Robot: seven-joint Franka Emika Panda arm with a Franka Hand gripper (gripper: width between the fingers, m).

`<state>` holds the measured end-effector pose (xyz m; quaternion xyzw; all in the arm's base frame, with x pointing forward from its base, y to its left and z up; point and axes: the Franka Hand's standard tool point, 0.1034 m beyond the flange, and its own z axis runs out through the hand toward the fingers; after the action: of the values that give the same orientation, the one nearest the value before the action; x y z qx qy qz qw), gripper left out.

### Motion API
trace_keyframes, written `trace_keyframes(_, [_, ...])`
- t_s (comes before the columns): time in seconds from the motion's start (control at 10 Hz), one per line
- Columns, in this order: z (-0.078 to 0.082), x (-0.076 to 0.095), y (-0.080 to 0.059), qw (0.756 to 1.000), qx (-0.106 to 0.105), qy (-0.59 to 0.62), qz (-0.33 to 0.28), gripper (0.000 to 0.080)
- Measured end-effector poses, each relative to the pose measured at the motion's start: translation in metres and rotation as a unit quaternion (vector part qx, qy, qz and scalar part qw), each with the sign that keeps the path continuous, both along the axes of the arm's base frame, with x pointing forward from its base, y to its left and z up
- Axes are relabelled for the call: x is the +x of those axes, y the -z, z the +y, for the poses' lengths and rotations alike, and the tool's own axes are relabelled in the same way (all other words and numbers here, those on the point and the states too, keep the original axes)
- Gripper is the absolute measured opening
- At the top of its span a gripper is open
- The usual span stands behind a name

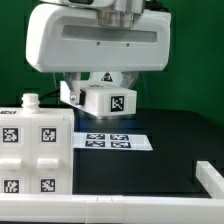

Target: Assemble cabinet

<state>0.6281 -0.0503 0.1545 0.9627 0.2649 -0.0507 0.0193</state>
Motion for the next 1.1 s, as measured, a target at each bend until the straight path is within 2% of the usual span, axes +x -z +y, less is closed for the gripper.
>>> trace_keyframes(0.2, [-0.019,-0.005,-0.026,1.000,0.006,-0.014,0.004,0.0560])
trace_keyframes(0.4, [-0.056,-0.008,-0.044,1.000,0.004,-0.025,0.000,0.0560])
trace_keyframes(0.5, [-0.068,-0.010,-0.045,1.000,0.002,-0.016,-0.001,0.0560])
trace_keyframes(1.1, [-0.068,-0.010,-0.041,1.000,0.000,-0.018,-0.004,0.0560])
